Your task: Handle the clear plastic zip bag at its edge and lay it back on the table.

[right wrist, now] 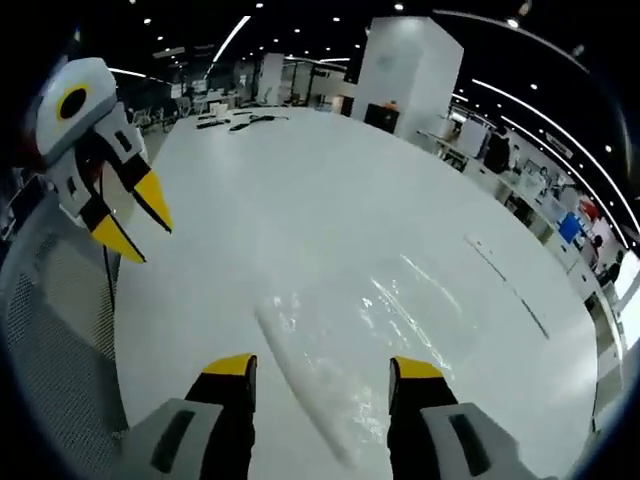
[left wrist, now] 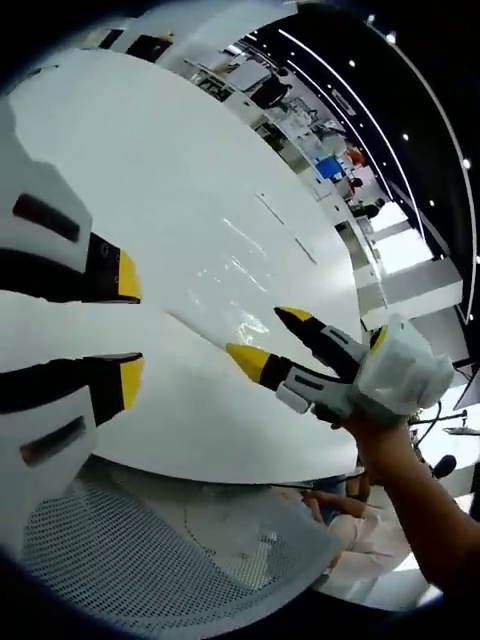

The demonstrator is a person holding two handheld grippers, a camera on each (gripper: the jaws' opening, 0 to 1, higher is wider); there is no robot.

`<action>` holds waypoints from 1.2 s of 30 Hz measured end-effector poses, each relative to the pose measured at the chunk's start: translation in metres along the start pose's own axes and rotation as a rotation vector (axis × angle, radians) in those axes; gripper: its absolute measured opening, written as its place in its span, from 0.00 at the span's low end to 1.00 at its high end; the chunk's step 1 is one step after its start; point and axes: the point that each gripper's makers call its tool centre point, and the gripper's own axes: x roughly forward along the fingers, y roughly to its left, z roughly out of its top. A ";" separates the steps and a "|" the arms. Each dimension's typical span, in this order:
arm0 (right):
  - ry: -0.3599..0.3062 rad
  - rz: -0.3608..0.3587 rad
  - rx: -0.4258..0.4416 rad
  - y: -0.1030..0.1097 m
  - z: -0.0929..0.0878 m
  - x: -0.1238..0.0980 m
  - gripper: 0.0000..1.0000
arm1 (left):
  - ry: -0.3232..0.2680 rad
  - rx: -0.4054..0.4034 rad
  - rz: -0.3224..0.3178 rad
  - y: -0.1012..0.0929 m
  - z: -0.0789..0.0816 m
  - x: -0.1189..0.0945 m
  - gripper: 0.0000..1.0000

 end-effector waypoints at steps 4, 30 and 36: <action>-0.023 -0.018 0.027 0.001 0.000 -0.008 0.60 | -0.002 -0.050 0.011 0.002 0.000 0.001 0.30; -0.175 -0.146 0.180 -0.014 -0.001 -0.058 0.92 | -0.092 -0.301 0.076 0.022 0.002 0.002 0.99; -0.198 -0.168 0.211 -0.013 -0.005 -0.067 1.00 | -0.100 -0.321 0.068 0.024 -0.005 -0.004 0.99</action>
